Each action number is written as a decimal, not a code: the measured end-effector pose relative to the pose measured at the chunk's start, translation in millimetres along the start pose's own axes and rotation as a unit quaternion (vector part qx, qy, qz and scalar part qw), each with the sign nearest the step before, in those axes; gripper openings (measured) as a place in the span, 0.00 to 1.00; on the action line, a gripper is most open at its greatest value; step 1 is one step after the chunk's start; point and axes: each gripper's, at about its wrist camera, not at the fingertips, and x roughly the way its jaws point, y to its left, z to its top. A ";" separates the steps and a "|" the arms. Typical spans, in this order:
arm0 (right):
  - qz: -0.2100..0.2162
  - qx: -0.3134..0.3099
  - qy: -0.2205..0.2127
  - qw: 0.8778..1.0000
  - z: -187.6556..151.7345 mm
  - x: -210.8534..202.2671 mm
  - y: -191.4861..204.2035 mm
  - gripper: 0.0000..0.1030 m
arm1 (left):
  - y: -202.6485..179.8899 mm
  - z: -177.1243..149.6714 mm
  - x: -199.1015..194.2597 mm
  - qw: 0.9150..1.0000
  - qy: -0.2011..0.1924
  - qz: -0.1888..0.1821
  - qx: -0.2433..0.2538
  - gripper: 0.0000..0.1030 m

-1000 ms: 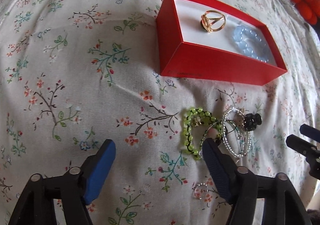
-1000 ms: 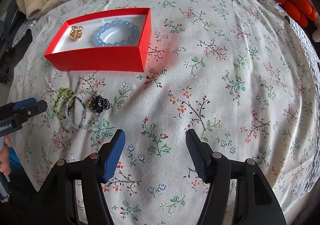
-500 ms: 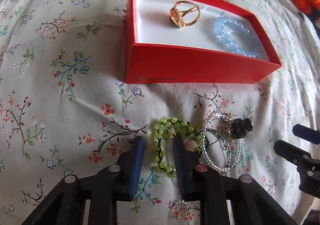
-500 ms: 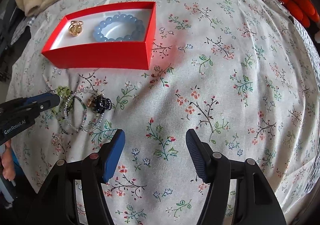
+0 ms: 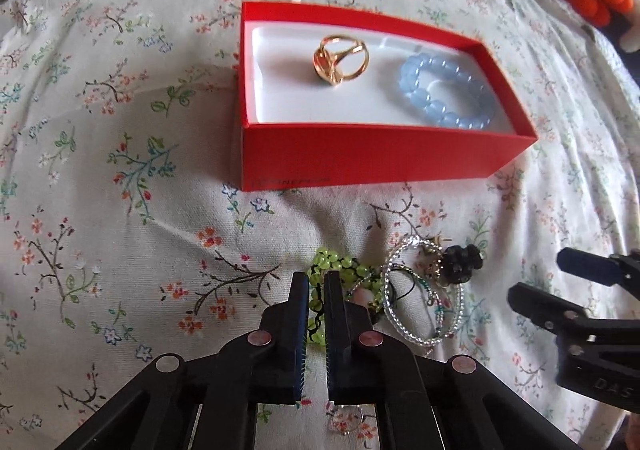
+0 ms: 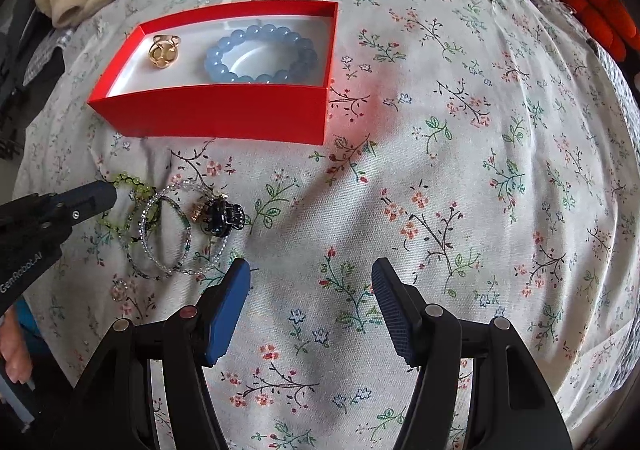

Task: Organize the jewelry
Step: 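Grasp the black flower charm on the cord with the right tool, then lift the green bracelet and black charm into the red box with both tools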

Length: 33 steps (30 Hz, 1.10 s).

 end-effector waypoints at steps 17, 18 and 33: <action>0.044 0.020 -0.008 0.999 25.9 9.7 23.5 0.64 | 55.5 -12.6 -32.3 0.999 -0.026 0.011 -0.026 0.02; 0.047 0.021 -0.008 0.999 27.4 10.4 24.8 0.64 | 57.3 -13.1 -31.8 0.999 -0.025 0.013 -0.027 0.02; 0.062 0.004 0.005 0.998 38.3 26.7 47.2 0.25 | 59.1 -15.5 -25.8 1.000 -0.013 0.018 -0.021 0.02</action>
